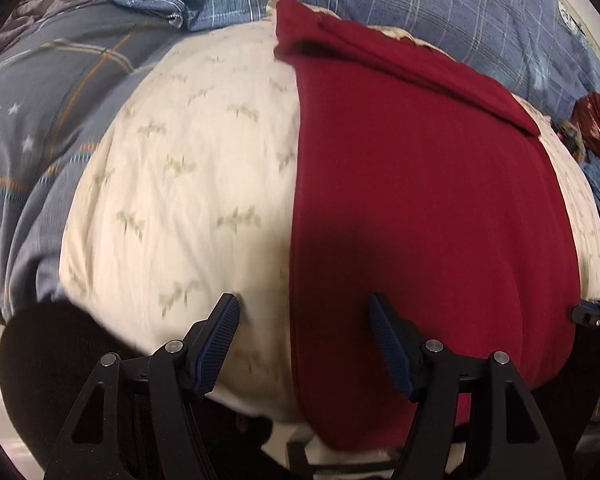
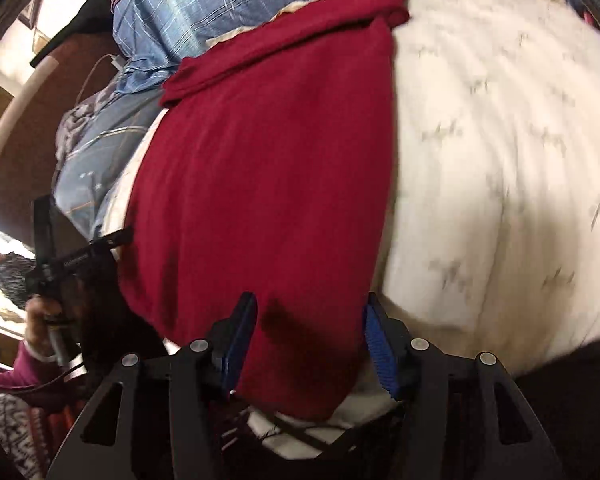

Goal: Fold small clothes
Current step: 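Grasp the sweater hem with both tools and lift it up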

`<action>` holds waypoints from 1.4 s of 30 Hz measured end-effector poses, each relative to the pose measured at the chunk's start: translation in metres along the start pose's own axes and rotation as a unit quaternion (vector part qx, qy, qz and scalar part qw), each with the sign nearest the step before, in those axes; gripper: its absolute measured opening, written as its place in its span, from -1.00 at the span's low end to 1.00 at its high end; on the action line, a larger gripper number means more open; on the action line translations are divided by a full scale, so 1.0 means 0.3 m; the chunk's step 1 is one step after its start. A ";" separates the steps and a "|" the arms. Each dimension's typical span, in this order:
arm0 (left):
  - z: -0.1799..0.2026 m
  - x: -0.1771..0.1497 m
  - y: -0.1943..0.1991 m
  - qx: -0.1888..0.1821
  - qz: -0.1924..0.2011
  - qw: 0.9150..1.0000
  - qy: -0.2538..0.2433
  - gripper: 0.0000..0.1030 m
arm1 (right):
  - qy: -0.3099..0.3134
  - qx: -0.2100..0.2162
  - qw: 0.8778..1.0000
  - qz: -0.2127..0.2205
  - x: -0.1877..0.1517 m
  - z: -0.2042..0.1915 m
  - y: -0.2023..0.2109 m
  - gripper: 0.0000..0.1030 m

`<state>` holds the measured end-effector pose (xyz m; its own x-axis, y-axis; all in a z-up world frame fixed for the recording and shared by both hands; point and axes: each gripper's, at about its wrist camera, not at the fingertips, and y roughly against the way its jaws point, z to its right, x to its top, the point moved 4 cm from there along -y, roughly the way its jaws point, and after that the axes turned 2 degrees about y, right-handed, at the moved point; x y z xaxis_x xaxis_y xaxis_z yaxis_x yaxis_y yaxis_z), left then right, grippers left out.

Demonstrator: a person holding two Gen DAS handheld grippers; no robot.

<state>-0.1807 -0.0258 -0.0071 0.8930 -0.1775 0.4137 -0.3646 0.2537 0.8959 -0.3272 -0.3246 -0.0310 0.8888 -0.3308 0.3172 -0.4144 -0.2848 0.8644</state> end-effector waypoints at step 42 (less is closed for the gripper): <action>0.054 0.285 0.210 -0.134 0.124 0.983 -0.004 -0.84 | 0.012 0.100 0.979 0.177 0.422 -0.098 0.193 -0.79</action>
<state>-0.1316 -0.0404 0.0873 0.7836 -0.0855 0.6154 -0.4865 0.5315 0.6934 -0.2329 -0.3565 0.0706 0.6857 -0.4205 0.5941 -0.7253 -0.3267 0.6059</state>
